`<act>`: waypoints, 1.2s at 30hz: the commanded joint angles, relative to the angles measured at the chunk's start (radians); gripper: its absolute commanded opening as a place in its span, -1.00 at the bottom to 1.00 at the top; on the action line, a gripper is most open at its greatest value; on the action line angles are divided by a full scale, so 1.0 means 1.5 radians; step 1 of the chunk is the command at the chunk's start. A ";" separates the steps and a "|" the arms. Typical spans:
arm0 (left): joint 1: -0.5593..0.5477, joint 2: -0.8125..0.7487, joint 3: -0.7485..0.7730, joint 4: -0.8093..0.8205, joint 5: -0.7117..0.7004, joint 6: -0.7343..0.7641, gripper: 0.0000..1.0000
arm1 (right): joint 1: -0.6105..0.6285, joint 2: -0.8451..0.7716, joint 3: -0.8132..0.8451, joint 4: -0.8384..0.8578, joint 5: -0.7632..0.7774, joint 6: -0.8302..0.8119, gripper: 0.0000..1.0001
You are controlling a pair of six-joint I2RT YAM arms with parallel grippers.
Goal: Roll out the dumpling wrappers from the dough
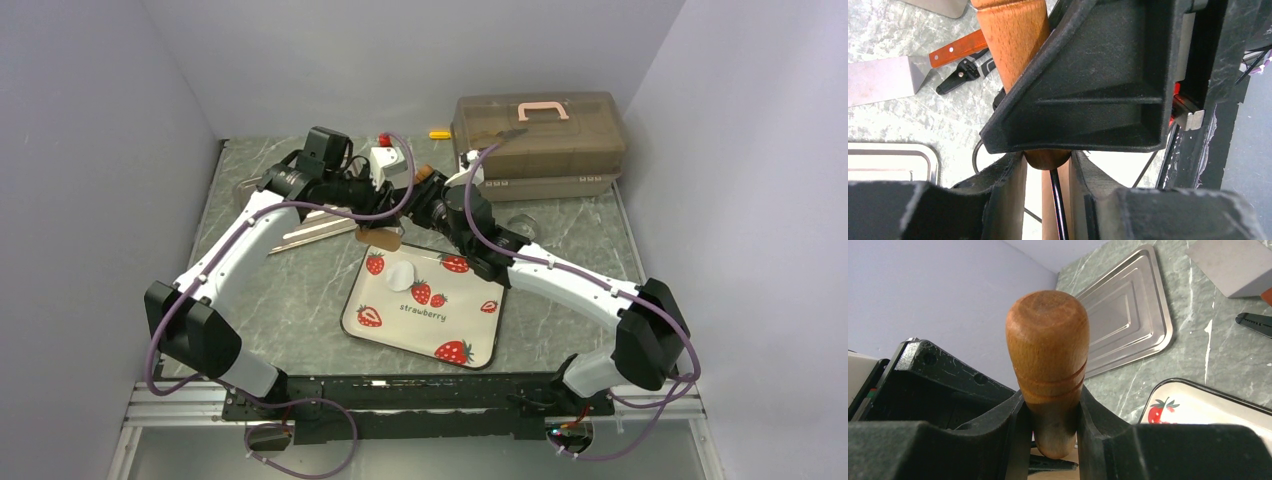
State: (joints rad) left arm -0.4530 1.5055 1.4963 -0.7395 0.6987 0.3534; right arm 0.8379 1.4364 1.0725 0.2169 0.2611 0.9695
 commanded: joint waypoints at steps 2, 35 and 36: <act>-0.007 0.004 -0.003 0.019 0.032 0.008 -0.93 | 0.002 -0.012 0.020 0.083 -0.017 0.032 -1.00; -0.017 -0.007 -0.122 -0.009 -0.086 0.281 -1.00 | -0.169 0.110 0.085 -0.157 -0.585 -0.105 0.33; -0.017 -0.007 -0.124 -0.007 -0.087 0.278 -1.00 | -0.168 0.109 0.086 -0.165 -0.588 -0.109 0.34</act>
State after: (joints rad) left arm -0.4740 1.5112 1.3125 -0.7891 0.5690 0.7517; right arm 0.5869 1.5982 1.1625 0.0372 -0.5556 0.8288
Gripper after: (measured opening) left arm 0.343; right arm 0.669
